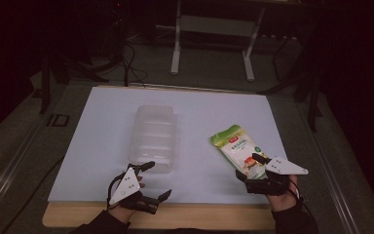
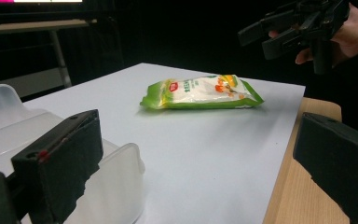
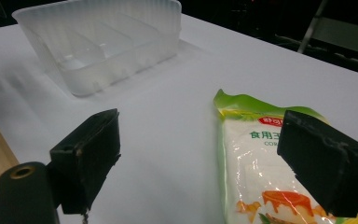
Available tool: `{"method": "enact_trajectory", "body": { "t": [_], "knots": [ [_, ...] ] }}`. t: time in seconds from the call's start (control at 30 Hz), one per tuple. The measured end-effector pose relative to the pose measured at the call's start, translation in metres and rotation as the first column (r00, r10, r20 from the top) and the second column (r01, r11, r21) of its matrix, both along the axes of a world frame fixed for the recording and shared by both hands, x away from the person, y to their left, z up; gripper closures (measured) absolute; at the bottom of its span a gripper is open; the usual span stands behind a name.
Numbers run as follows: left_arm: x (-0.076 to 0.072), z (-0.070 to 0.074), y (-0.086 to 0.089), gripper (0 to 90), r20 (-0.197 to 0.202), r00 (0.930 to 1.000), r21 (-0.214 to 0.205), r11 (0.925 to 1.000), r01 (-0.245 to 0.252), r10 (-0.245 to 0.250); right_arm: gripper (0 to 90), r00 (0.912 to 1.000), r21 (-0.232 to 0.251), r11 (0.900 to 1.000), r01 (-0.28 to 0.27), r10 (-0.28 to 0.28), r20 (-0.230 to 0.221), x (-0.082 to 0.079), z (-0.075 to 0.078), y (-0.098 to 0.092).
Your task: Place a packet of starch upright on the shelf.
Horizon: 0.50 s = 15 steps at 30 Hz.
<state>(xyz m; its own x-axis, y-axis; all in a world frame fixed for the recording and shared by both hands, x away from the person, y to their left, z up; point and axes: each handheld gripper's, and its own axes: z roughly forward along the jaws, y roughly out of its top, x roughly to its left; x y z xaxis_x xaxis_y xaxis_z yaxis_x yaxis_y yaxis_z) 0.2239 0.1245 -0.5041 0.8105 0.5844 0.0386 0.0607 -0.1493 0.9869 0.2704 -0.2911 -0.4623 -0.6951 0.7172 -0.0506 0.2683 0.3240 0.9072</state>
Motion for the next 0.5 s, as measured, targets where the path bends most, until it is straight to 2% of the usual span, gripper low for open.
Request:
{"method": "enact_trajectory", "body": {
  "t": [0.2, 0.27, 0.3, 0.37, 0.5],
  "knots": [
    [0.0, 0.0, 0.0, 1.8, -0.002, 1.0, -0.002, 1.0, 0.001, -0.001, 10.8, 0.9993, -0.041, 0.9986, -0.034, 0.034, 0.012, -0.001, 0.002, 0.007],
    [0.0, 0.0, 0.0, 1.8, -0.002, 1.0, -0.002, 1.0, 0.003, -0.003, 10.8, 0.9989, -0.035, 0.9983, -0.046, 0.046, 0.007, -0.002, 0.003, 0.007],
    [0.0, 0.0, 0.0, 1.8, 0.0, 1.0, 0.002, 1.0, 0.007, -0.007, 10.7, 0.9988, -0.018, 0.9986, -0.049, 0.049, -0.007, -0.002, 0.006, 0.009],
    [0.0, 0.0, 0.0, 1.8, -0.001, 0.9999, 0.002, 0.9999, 0.012, -0.012, 10.7, 0.9983, -0.019, 0.9982, -0.056, 0.056, -0.015, -0.002, 0.009, 0.01],
    [0.0, 0.0, 0.0, 1.8, -0.001, 0.9999, 0.001, 0.9999, 0.011, -0.011, 10.7, 0.9984, -0.003, 0.9984, -0.056, 0.056, -0.008, -0.004, 0.017, 0.011]
  ]
}}
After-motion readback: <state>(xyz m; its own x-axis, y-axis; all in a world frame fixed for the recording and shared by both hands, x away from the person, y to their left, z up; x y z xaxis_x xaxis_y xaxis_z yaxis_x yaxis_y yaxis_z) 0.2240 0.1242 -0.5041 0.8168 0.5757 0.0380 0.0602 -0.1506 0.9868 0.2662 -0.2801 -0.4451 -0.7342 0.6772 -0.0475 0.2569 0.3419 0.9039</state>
